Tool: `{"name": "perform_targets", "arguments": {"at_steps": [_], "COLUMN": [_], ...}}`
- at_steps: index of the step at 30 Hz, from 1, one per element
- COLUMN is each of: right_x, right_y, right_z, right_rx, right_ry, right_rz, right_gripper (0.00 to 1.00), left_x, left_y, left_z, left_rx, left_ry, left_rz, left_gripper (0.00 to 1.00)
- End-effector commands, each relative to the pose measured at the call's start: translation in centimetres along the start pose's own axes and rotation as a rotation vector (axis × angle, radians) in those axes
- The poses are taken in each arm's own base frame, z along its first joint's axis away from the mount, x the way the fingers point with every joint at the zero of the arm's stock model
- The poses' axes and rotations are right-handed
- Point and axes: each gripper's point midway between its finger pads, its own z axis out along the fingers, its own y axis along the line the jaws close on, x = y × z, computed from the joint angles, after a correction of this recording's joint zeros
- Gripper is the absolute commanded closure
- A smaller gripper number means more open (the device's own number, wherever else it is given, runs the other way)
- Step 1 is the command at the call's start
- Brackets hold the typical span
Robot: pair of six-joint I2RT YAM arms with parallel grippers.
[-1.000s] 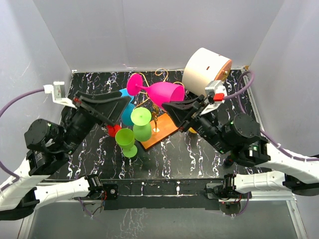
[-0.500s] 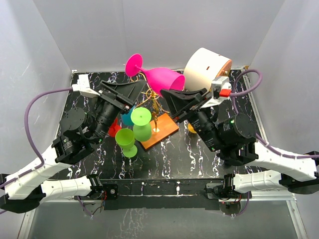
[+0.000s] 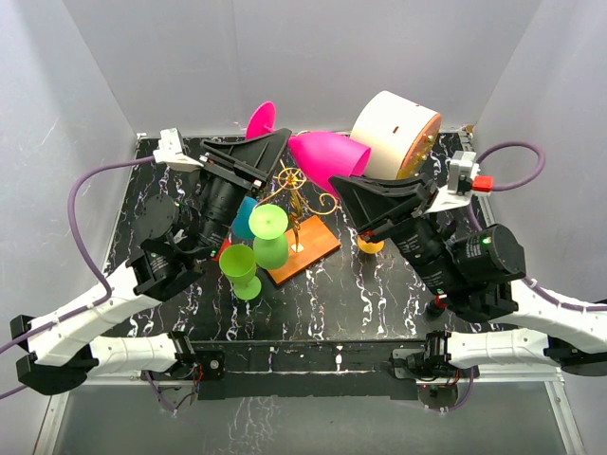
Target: Place the wine glass upside down on the wine glass rack
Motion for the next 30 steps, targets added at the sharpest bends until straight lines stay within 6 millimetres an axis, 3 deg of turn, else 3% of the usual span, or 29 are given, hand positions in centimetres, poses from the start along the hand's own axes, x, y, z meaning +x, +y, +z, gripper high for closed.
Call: {"name": "perform_targets", "arguments": {"at_steps": [1,12,19,23,26,28,30], "right_x": [-2.3,-1.3,-0.8,-1.2,-1.6,-1.7,-1.8], "right_y": [0.9,1.3,1.4,1.1,0.3,-0.2,-0.5], "right_z": [-0.4,-0.6,-1.1,-1.7,-2.1,-2.5,-3.1], "right_rx": [-0.049,-0.066,-0.067,-0.056,-0.008,0.02,0.024], "right_ry": [-0.058,-0.013,0.028,0.036,0.047,0.061,0.071], "right_rz": [0.073,0.093,0.13,0.165,0.194,0.213,0.223], "right_gripper": [1.0,1.0,1.0,1.0,0.75,0.5,0.36], "left_x": [-2.3,-2.5,-2.2,-1.7,-1.5,-1.5,-1.5], "left_y": [-3.4,-4.7,-6.2,-7.1,-7.7,-7.9,-8.2], "left_z": [0.2,0.7,1.2,1.5,1.5,1.5,1.4], "left_rx": [0.099,0.147,0.203,0.249,0.278,0.29,0.309], "left_ry": [-0.072,-0.09,-0.087,-0.072,-0.062,-0.063,-0.062], "left_rz": [-0.063,-0.061,-0.049,-0.014,-0.005,0.004,0.016], "left_gripper": [0.53,0.69,1.0,1.0,1.0,1.0,1.0]}}
